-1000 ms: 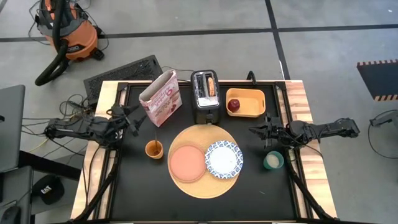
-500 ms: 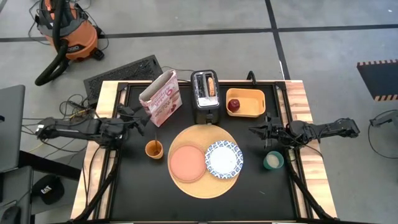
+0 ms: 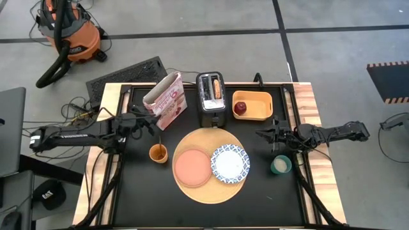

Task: Arrange a breakfast setting
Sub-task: Put the cereals into the bowl

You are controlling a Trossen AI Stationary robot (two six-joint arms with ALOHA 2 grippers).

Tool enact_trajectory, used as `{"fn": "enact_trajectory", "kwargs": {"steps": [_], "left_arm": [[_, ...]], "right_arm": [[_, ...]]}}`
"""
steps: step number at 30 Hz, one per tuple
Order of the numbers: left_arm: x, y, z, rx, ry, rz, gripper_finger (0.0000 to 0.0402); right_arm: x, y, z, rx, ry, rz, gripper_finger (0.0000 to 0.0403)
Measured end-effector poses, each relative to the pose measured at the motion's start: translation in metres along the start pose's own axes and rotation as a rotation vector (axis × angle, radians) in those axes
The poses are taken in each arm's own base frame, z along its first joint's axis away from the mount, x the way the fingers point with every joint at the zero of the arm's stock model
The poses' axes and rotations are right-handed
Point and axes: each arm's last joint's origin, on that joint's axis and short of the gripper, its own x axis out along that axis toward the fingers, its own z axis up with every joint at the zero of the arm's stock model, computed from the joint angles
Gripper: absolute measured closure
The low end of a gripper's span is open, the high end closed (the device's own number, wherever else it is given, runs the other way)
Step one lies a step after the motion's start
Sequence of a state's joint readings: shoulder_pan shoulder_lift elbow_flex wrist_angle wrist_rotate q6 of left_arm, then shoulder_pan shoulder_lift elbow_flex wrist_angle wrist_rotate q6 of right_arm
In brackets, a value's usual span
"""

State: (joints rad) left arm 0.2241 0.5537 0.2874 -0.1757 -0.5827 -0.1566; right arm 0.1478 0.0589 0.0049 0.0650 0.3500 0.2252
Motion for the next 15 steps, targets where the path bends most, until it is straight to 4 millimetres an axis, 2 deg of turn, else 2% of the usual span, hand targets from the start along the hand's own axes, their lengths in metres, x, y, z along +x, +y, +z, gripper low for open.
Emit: {"fn": "enact_trajectory", "kwargs": {"steps": [8, 11, 15], "left_arm": [[0.023, 0.002, -0.004, 0.043, 0.092, -0.051, 0.0091], [0.028, 0.002, -0.007, 0.063, 0.124, -0.048, 0.0126], [0.031, 0.001, -0.01, 0.098, 0.15, -0.047, 0.0208]], "right_arm": [[0.0, 0.0, 0.0, -0.001, 0.0, 0.0, 0.0352], [0.0, 0.0, 0.0, 0.0, 0.0, 0.0, 0.0352], [0.0, 0.0, 0.0, 0.003, 0.0, 0.0, 0.0352]]}}
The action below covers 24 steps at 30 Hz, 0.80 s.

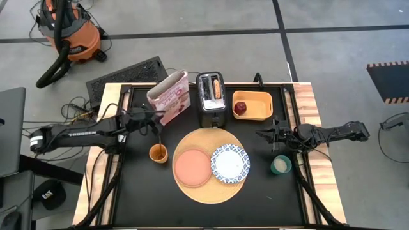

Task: Arrange a breakfast setting
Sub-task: Put the cereals into the bowl

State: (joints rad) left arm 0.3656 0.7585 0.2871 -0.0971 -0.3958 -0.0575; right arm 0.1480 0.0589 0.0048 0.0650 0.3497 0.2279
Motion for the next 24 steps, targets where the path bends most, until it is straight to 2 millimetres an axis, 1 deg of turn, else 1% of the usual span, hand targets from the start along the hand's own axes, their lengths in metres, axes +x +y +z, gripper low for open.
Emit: {"fn": "enact_trajectory", "kwargs": {"steps": [5, 8, 9, 16, 20, 24], "left_arm": [[0.001, -0.001, 0.0, 0.042, 0.004, -0.001, 0.0325], [0.0, 0.0, 0.001, 0.06, -0.006, -0.004, 0.0384], [-0.001, 0.0, 0.001, 0.064, -0.005, -0.004, 0.0391], [-0.013, 0.004, 0.018, 0.084, 0.024, -0.002, 0.04], [-0.025, 0.005, 0.033, 0.101, 0.049, -0.018, 0.0401], [-0.036, 0.003, 0.051, 0.089, 0.021, -0.046, 0.0401]], "right_arm": [[0.0, 0.0, 0.0, 0.0, 0.0, 0.0, 0.0352], [0.0, 0.0, 0.0, 0.001, 0.0, 0.0, 0.0352], [0.0, 0.0, 0.0, 0.0, 0.0, 0.0, 0.0352], [0.0, 0.0, 0.0, 0.008, 0.0, 0.001, 0.0352], [0.0, 0.0, 0.002, 0.033, -0.017, -0.002, 0.0352], [0.0, -0.001, 0.004, 0.04, -0.036, -0.013, 0.0349]]}}
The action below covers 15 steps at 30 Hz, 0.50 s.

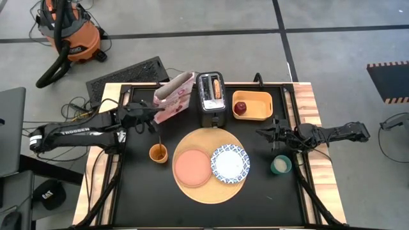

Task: Arrange a breakfast setting
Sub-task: Put the cereals into the bowl

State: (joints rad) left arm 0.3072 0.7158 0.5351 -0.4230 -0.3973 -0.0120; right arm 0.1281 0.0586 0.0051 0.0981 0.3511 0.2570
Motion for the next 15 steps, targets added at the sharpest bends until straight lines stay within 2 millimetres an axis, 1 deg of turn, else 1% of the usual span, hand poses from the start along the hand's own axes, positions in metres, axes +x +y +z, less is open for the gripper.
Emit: {"fn": "enact_trajectory", "kwargs": {"steps": [3, 5, 10, 13, 15], "left_arm": [[-0.01, 0.0, 0.011, 0.001, 0.001, -0.021, 0.0401], [-0.019, 0.002, 0.017, 0.01, 0.028, -0.024, 0.0401], [-0.037, 0.007, 0.031, 0.015, 0.056, -0.017, 0.0401], [-0.047, 0.006, 0.039, 0.035, 0.053, -0.08, 0.0401], [-0.052, 0.005, 0.044, 0.045, 0.051, -0.132, 0.0401]], "right_arm": [[0.0, -0.001, 0.0, 0.021, -0.005, -0.01, 0.0333], [0.0, -0.001, 0.001, 0.042, -0.007, -0.013, 0.0311], [0.0, -0.001, 0.001, 0.058, -0.005, -0.001, 0.0235], [0.0, -0.001, 0.001, 0.059, -0.005, -0.001, 0.019], [0.0, -0.001, 0.001, 0.06, -0.007, 0.0, 0.0168]]}}
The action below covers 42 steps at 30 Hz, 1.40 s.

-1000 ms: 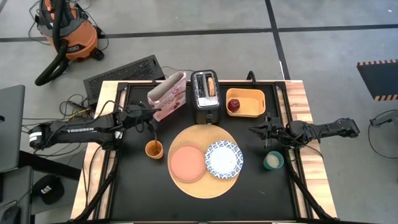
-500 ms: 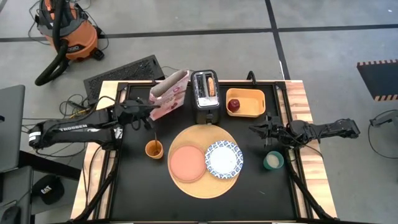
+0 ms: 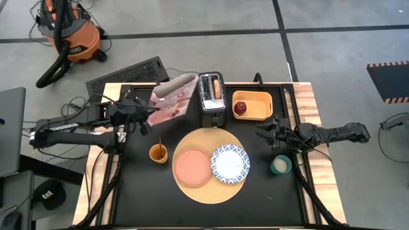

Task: Arrange a breakfast setting
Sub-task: Put the cereals into the bowl

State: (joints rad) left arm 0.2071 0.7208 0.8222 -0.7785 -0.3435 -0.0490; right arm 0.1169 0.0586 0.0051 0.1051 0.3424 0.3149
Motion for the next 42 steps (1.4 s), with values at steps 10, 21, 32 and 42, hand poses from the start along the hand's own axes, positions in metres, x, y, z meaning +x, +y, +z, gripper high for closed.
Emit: {"fn": "enact_trajectory", "kwargs": {"steps": [10, 21, 32, 42], "left_arm": [[-0.022, -0.011, 0.016, 0.077, -0.076, -0.18, 0.0401], [-0.019, -0.031, 0.03, 0.165, -0.155, -0.264, 0.0401], [0.0, -0.053, 0.05, 0.223, -0.249, -0.324, 0.0401], [0.017, -0.068, 0.062, 0.243, -0.311, -0.376, 0.0401]], "right_arm": [[0.0, 0.001, 0.004, 0.014, -0.036, 0.014, 0.0147], [0.008, 0.005, 0.005, 0.019, -0.051, 0.02, 0.0147], [0.027, 0.016, 0.017, -0.085, -0.076, 0.031, 0.0147], [0.054, 0.029, 0.025, -0.195, -0.065, 0.05, 0.0148]]}}
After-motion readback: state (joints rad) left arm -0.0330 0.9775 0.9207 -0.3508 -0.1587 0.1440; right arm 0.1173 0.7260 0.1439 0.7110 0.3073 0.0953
